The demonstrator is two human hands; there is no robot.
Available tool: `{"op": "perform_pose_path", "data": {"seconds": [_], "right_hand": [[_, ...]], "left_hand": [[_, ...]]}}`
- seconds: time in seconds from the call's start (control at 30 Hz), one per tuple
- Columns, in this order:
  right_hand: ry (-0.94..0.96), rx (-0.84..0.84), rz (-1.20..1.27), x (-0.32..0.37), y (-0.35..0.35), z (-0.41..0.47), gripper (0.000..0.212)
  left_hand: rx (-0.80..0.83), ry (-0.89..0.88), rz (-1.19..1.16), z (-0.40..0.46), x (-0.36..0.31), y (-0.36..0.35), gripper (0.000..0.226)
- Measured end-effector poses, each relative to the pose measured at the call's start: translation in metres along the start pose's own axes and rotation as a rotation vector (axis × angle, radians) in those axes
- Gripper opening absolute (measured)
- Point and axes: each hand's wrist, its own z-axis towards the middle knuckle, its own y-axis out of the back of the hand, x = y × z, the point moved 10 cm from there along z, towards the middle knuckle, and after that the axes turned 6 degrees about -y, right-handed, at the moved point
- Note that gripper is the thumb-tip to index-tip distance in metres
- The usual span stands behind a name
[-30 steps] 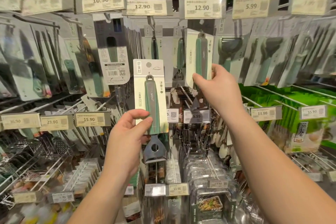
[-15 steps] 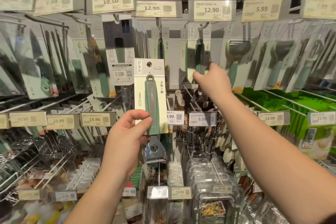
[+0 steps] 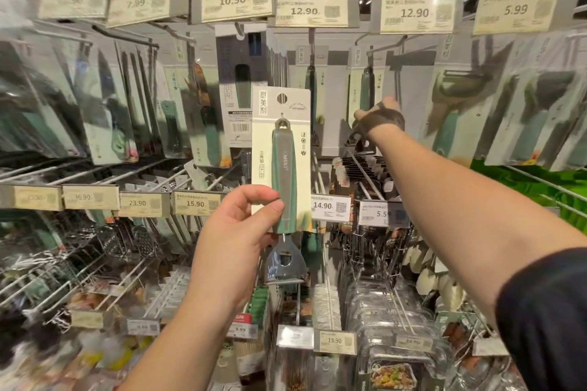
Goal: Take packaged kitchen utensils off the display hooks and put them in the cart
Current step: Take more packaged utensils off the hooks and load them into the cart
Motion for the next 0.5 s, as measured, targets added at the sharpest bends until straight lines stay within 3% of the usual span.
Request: {"op": "perform_pose_path", "data": {"seconds": [0.5], "right_hand": [[-0.004, -0.027, 0.122, 0.007, -0.020, 0.031, 0.053]], "left_hand": [[-0.042, 0.001, 0.012, 0.000, 0.001, 0.014, 0.031]]}}
